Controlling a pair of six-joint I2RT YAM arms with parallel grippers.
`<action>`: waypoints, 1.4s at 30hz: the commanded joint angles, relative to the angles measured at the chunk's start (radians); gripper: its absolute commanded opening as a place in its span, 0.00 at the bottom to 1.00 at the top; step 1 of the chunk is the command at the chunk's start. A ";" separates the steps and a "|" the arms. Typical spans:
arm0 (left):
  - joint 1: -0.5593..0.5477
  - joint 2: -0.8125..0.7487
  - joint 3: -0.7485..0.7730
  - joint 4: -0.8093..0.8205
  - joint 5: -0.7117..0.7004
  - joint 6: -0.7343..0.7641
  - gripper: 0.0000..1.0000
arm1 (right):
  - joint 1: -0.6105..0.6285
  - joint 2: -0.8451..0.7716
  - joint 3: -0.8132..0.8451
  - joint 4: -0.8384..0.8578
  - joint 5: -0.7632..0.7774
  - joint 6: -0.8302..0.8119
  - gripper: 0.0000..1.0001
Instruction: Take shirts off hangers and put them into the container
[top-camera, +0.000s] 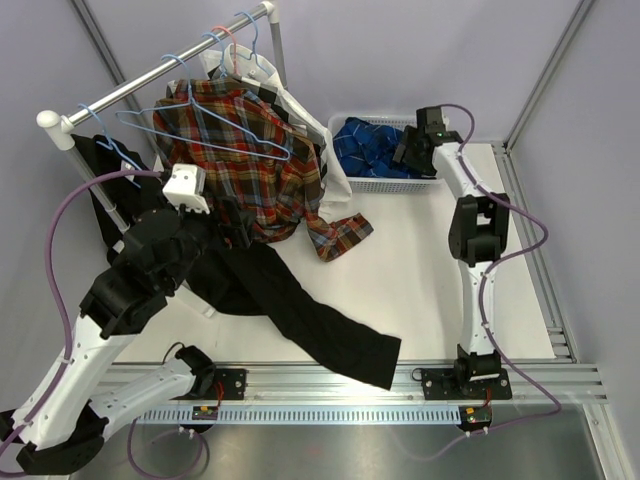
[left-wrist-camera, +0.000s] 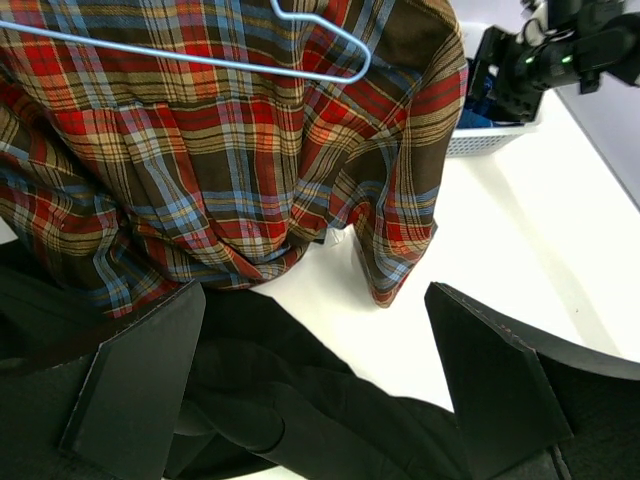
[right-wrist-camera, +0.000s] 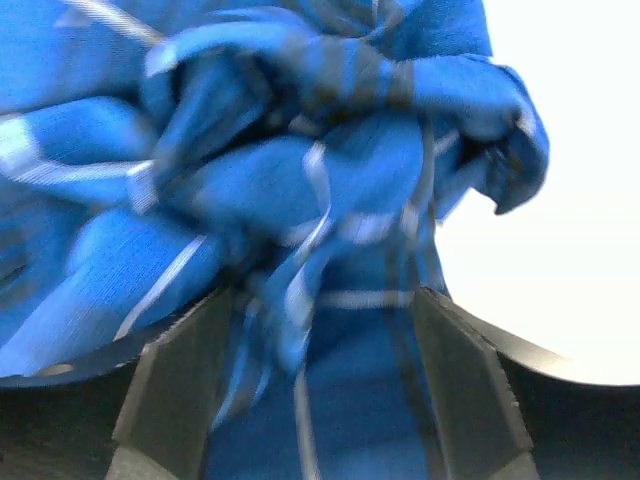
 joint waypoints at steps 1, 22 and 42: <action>0.002 -0.026 0.016 0.047 0.001 0.000 0.99 | 0.017 -0.237 0.002 -0.009 0.020 -0.056 0.85; 0.002 -0.087 0.052 0.040 0.034 0.023 0.99 | 0.017 -1.198 -0.551 0.001 -0.031 -0.154 1.00; 0.002 -0.011 0.167 0.006 -0.496 0.059 0.99 | 0.017 -1.717 -0.896 -0.064 -0.236 -0.119 0.99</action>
